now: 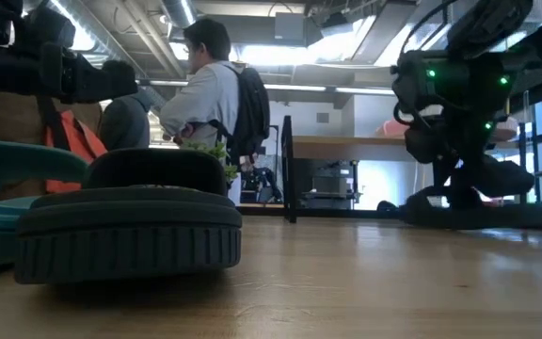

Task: Pick and place slides into the shelf
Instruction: Put the right black slide under the shelf

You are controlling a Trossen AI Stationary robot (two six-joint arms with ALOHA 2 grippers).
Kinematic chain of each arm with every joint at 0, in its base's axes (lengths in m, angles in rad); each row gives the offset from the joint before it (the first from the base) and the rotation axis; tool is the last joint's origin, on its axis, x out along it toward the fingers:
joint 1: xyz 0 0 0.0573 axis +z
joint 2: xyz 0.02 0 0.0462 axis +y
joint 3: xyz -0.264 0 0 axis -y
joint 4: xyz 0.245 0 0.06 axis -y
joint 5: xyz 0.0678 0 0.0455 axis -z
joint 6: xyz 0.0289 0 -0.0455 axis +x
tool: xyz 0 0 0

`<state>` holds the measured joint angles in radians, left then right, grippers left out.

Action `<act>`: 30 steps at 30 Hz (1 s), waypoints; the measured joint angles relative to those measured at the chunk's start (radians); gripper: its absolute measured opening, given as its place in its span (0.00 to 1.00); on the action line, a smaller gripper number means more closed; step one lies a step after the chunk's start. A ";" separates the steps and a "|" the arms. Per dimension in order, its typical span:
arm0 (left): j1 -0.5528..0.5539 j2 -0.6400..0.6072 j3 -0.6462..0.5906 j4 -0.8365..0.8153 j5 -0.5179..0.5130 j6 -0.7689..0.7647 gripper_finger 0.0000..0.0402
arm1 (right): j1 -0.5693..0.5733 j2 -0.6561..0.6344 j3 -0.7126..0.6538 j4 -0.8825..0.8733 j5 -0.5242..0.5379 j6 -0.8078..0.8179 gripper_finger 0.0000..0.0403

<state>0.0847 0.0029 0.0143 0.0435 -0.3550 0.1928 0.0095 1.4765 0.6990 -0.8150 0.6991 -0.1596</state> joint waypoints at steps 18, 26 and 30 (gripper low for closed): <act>0.000 0.000 0.000 0.000 0.000 0.000 0.36 | 0.004 0.001 0.091 -0.149 -0.129 0.149 0.34; 0.000 0.000 0.000 0.000 0.000 0.000 0.36 | 0.055 0.001 0.159 -0.216 -0.124 0.210 0.34; 0.000 0.000 0.000 0.000 0.000 0.000 0.36 | 0.081 0.001 0.215 -0.270 -0.139 0.264 0.34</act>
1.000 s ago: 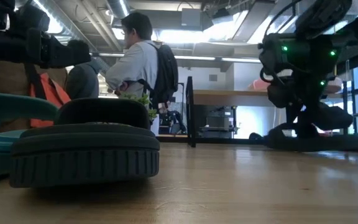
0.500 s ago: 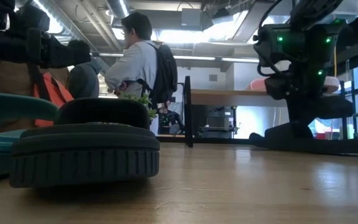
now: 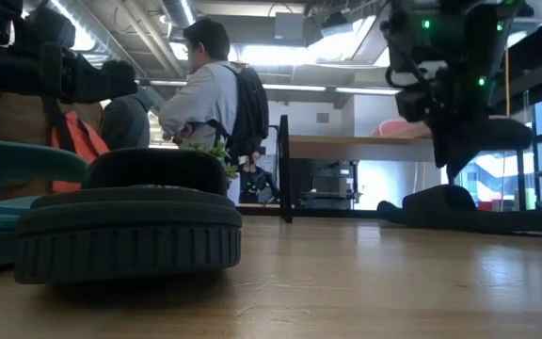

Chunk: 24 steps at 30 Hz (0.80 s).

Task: Pick and place slides into the shelf
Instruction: Put the right black slide under the shelf

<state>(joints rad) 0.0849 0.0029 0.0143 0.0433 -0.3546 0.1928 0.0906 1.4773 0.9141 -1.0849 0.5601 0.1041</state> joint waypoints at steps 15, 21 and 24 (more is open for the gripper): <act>0.000 0.000 0.000 0.000 0.000 -0.007 0.36 | 0.064 -0.002 0.066 0.318 -0.219 0.285 0.34; 0.000 0.000 0.000 0.000 0.000 -0.009 0.36 | 0.055 0.001 -0.030 0.419 -0.209 0.437 0.34; 0.000 0.000 0.000 0.000 0.000 -0.009 0.36 | 0.040 0.001 -0.083 0.446 -0.168 0.537 0.34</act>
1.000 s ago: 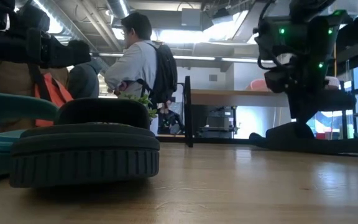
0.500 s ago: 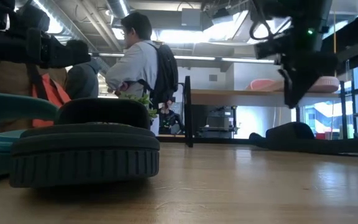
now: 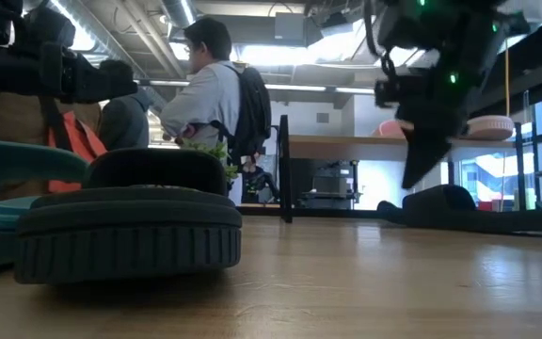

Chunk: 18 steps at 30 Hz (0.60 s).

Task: Pick and place slides into the shelf
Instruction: Put the right black slide under the shelf

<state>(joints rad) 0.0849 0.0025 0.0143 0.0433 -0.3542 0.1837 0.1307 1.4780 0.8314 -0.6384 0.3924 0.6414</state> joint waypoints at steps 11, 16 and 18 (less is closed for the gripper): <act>0.000 0.000 0.000 0.000 0.000 0.000 0.36 | -0.082 0.000 -0.127 0.071 0.125 0.110 0.34; 0.000 0.000 0.000 0.000 0.000 0.000 0.36 | -0.122 0.000 -0.159 0.075 0.172 0.102 0.34; 0.000 0.000 0.000 0.000 0.000 0.000 0.36 | -0.131 0.000 -0.167 0.079 0.203 0.085 0.34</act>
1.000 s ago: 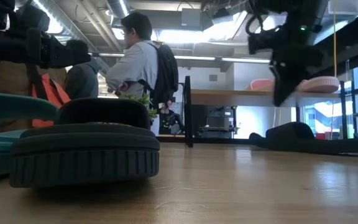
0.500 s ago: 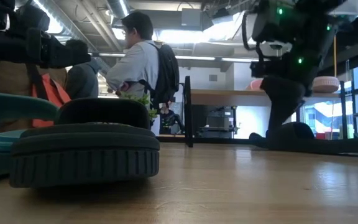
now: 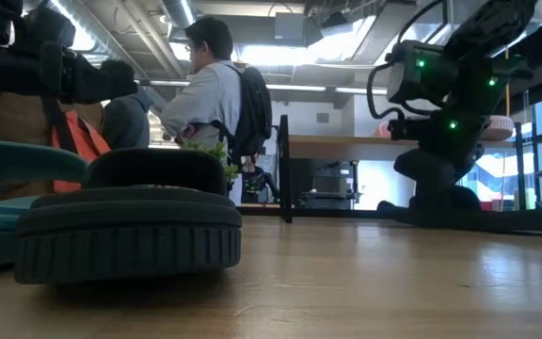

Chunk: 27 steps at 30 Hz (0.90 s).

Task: Pick and place slides into the shelf
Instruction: Put the right black slide under the shelf

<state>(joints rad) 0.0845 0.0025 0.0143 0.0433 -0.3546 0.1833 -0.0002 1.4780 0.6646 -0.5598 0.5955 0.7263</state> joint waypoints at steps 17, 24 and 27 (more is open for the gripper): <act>0.000 0.000 0.000 0.000 0.000 0.002 0.36 | 0.015 0.000 0.008 0.016 0.110 -0.138 0.34; 0.000 0.000 0.000 0.000 0.000 0.003 0.36 | 0.072 0.000 0.059 0.016 0.036 -0.167 0.34; 0.000 0.000 0.000 0.000 0.000 0.002 0.36 | 0.098 0.000 0.090 -0.020 -0.035 -0.085 0.34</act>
<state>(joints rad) 0.0849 0.0026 0.0143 0.0433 -0.3546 0.1857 0.0980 1.4780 0.7543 -0.5798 0.5603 0.6414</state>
